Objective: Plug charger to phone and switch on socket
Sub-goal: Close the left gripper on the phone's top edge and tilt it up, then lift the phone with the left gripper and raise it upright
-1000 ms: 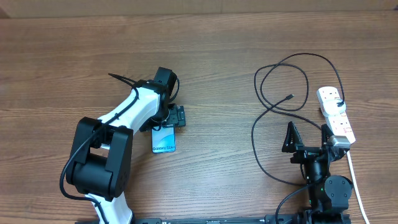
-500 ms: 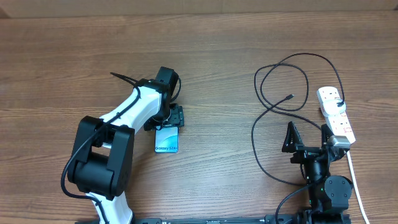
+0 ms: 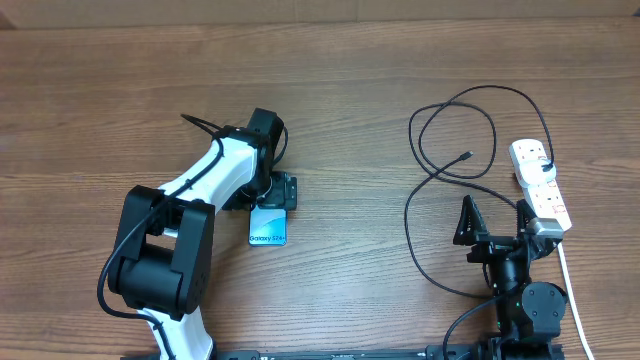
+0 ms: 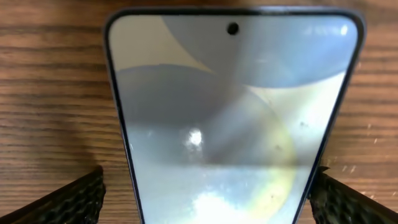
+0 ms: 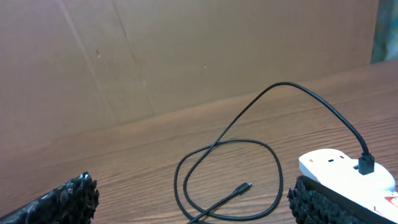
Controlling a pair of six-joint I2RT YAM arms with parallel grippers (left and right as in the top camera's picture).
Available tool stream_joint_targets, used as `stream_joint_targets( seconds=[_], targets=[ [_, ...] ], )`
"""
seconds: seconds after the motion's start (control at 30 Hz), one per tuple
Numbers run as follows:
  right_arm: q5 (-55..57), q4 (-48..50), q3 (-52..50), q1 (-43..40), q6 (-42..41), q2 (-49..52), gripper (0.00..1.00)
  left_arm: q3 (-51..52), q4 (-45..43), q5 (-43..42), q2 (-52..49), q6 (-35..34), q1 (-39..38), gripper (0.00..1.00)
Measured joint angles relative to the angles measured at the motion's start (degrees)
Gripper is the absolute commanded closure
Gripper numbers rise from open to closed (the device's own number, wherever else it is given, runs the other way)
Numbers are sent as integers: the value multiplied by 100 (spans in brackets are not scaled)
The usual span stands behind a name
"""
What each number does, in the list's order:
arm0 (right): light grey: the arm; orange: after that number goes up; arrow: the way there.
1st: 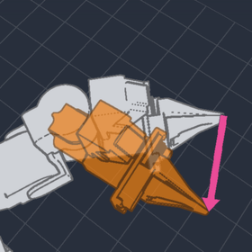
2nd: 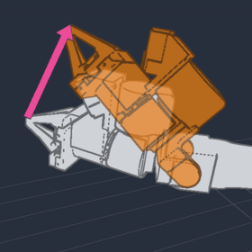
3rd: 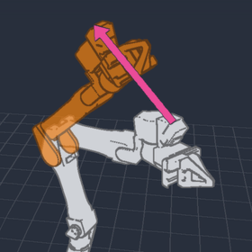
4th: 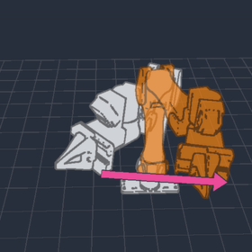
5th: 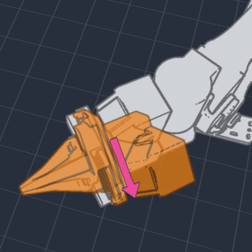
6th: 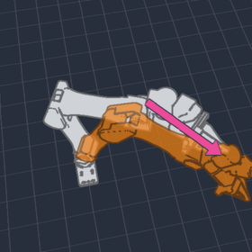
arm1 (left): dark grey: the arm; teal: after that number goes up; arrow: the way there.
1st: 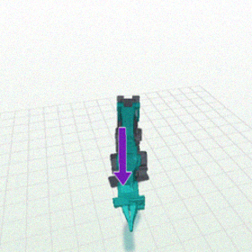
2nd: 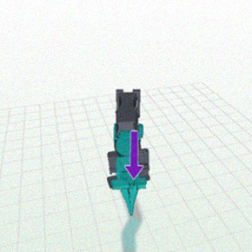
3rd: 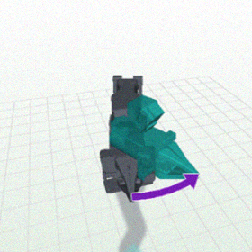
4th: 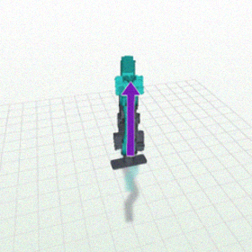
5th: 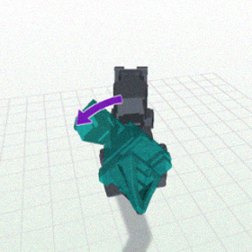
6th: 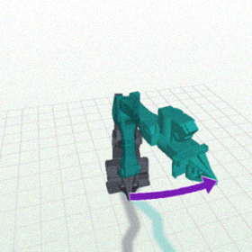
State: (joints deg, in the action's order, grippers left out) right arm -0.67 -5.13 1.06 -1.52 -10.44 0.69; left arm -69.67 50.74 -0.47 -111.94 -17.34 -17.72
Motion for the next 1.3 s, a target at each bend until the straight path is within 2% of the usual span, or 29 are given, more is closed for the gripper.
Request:
stream_joint_targets(
  seconds=[0.03,0.1,0.2,0.33,0.6,0.87,1.3],
  targets=[
    [0,-4,0,0,-2,0,0,0,15,-2,-4,94,0,6],
    [0,-2,0,0,0,0,0,0,46,-13,-4,238,0,12],
    [-2,0,0,0,-2,0,0,0,72,-31,-4,280,0,13],
    [0,-2,0,0,0,0,0,0,87,-55,-7,247,0,22],
    [0,-2,0,0,0,0,0,0,118,-81,-9,7,-11,32],
    [0,0,0,0,0,0,0,-2,184,-133,-9,-481,-20,34],
    [0,-2,0,0,0,0,0,-424,616,-302,-243,-721,17,38]
  ],
)
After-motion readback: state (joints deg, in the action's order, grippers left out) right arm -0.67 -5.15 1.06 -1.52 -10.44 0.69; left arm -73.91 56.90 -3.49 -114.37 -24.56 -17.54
